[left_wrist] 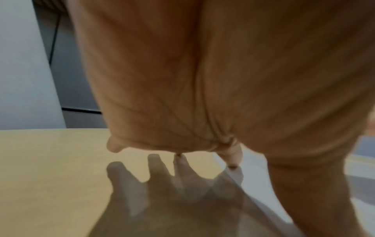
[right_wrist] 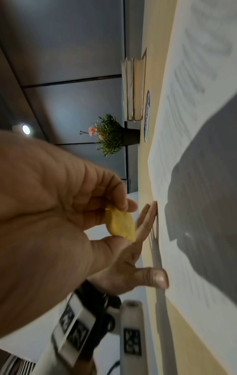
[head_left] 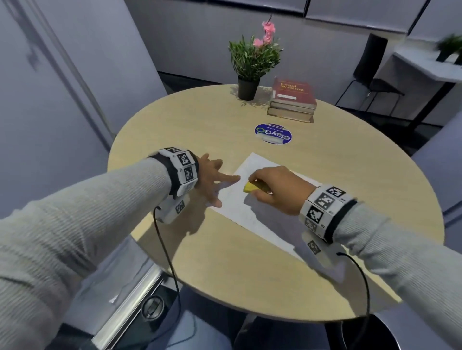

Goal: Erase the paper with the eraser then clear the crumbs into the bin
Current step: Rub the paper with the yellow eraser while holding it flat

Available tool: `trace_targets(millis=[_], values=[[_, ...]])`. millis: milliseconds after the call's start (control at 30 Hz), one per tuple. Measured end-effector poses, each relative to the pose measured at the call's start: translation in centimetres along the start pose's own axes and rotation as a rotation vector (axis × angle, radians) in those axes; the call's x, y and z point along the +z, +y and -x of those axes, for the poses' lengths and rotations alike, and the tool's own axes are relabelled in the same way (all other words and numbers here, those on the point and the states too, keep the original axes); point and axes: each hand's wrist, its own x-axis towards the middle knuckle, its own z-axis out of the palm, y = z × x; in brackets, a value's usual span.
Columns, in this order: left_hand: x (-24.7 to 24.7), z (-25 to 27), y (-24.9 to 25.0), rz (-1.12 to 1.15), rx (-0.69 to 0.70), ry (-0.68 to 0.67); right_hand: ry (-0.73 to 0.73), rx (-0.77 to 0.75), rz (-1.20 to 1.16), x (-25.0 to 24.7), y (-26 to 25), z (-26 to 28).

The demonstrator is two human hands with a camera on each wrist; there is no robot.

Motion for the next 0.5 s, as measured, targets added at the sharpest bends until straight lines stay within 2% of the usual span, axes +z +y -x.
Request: trace_targets(millis=[67,133,267,367,500], values=[[1.2,0.1,0.7,0.072,-0.001,0.046,0.020,0.001,0.001,0.0,-0.1,-1.3],[2.0,-0.4,0.6,0.103,-0.001,0.078,-0.028,0.003,0.063,0.4,-0.1,-2.4],[2.3,-1.1,-0.6,0.223,0.048,0.001,-0.107,-0.014,0.099,1.4,-0.2,-3.6],[2.4,-1.3,-0.6,0.202,0.051,-0.014,-0.098,-0.027,0.048,1.5,0.0,-3.7],[1.9,-1.3,-0.5,0.181,0.046,-0.061,-0.142,-0.173,0.043,2.8,-0.5,-2.7]])
